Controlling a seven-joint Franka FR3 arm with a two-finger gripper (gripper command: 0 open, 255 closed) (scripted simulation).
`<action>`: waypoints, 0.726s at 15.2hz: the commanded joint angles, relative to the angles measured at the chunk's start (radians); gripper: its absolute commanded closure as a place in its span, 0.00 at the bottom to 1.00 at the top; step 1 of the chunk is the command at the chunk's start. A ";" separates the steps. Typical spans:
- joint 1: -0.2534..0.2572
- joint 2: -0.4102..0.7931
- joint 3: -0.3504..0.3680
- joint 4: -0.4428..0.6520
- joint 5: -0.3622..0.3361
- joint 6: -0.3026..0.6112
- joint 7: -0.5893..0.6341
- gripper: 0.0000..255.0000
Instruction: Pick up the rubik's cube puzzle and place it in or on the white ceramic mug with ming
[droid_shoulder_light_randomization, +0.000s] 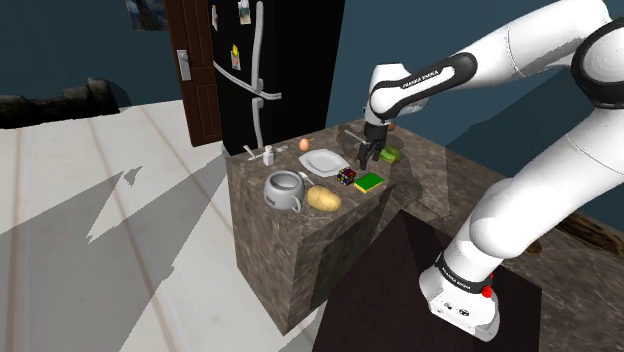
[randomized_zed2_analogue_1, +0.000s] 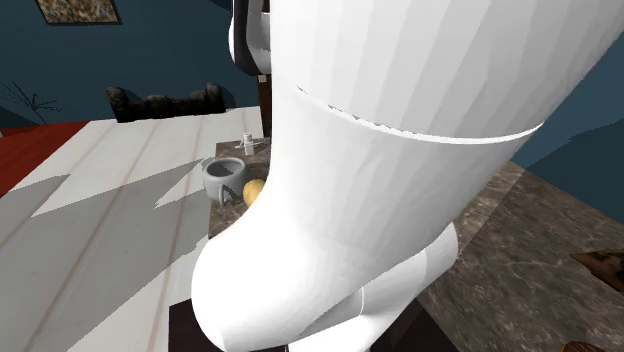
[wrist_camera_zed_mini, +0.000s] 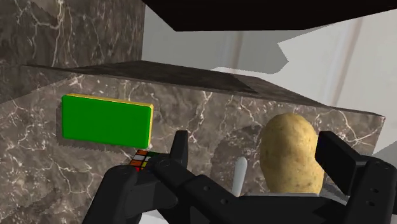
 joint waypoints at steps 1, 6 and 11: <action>-0.002 0.080 -0.018 0.018 0.008 0.069 -0.036 0.00; -0.015 0.279 -0.049 0.109 0.057 0.191 -0.139 0.00; -0.050 0.479 -0.049 0.233 0.130 0.277 -0.247 0.00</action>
